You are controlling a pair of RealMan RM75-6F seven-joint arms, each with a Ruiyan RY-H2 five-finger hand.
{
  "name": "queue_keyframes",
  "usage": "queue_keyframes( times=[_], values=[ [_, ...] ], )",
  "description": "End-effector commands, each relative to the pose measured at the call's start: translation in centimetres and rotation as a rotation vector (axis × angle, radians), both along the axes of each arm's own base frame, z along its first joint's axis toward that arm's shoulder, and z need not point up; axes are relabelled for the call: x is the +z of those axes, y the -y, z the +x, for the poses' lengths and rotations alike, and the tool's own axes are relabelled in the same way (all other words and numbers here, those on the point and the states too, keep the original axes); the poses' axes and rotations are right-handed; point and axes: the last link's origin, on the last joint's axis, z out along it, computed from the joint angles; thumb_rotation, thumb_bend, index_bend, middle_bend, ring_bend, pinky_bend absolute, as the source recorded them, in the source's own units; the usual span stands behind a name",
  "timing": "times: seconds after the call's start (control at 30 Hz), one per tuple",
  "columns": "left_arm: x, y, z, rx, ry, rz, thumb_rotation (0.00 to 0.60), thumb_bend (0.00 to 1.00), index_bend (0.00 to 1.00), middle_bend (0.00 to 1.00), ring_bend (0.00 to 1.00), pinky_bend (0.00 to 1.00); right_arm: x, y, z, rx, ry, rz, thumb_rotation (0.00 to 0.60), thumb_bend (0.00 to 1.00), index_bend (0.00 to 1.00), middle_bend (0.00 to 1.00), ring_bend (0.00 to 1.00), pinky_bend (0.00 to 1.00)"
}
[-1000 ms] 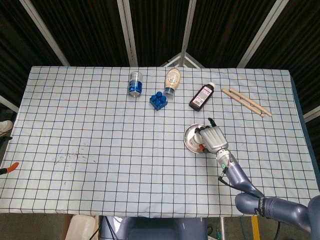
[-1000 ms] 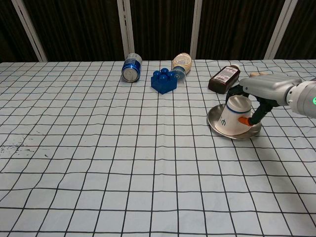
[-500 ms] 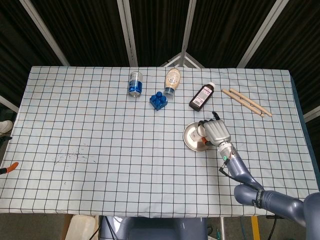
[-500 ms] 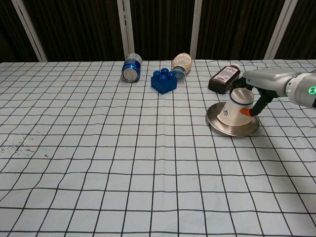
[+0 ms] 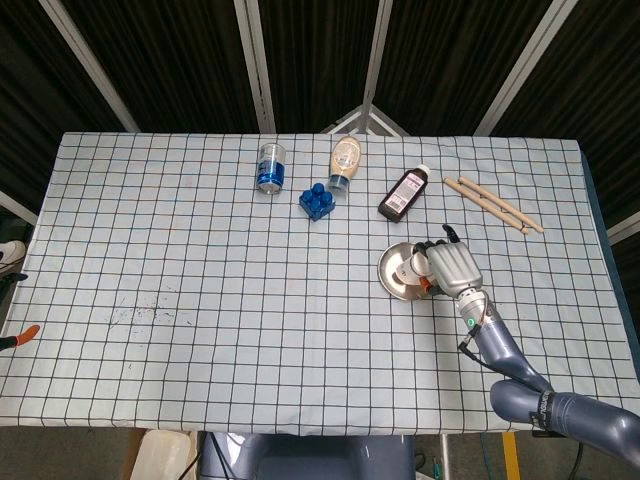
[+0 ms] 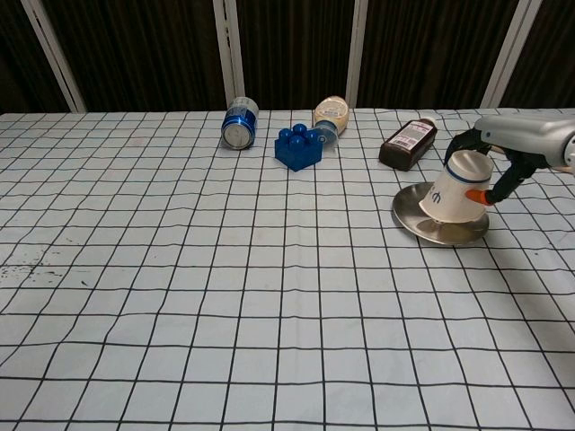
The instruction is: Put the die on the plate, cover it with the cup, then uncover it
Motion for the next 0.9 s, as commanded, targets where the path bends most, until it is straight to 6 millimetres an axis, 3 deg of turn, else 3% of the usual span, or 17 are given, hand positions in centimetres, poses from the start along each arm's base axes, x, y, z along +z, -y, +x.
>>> queue_keyframes(
  times=[0.03, 0.27, 0.5, 0.67, 0.9],
  values=[
    [0.0, 0.0, 0.0, 0.0, 0.001, 0.001, 0.6, 0.22, 0.26, 0.0, 0.0, 0.06, 1.5, -0.3, 0.4, 0.014, 0.004, -0.029, 0.6, 0.45, 0.49, 0.4, 0.34, 0.0],
    [0.1, 0.2, 0.0, -0.002, 0.002, 0.004, 0.6, 0.22, 0.26, 0.0, 0.0, 0.06, 4.1, 0.9, -1.0, -0.03, -0.028, -0.099, 0.6, 0.45, 0.49, 0.4, 0.33, 0.0],
    [0.2, 0.2, -0.1, 0.008, -0.004, 0.013, 0.6, 0.22, 0.26, 0.0, 0.0, 0.06, 6.2, 2.1, -5.6, -0.13, -0.113, -0.126, 0.6, 0.45, 0.49, 0.4, 0.33, 0.0],
    [-0.2, 0.0, 0.0, 0.013, -0.015, 0.003, 0.6, 0.22, 0.26, 0.0, 0.0, 0.06, 6.2, 2.0, -7.8, -0.174, -0.13, -0.104, 0.6, 0.45, 0.49, 0.4, 0.33, 0.0],
    [-0.2, 0.1, 0.0, 0.013, -0.018, 0.008, 0.6, 0.22, 0.26, 0.0, 0.0, 0.06, 5.1, 2.0, -9.1, -0.207, -0.123, -0.074, 0.6, 0.45, 0.49, 0.4, 0.32, 0.0]
  ],
)
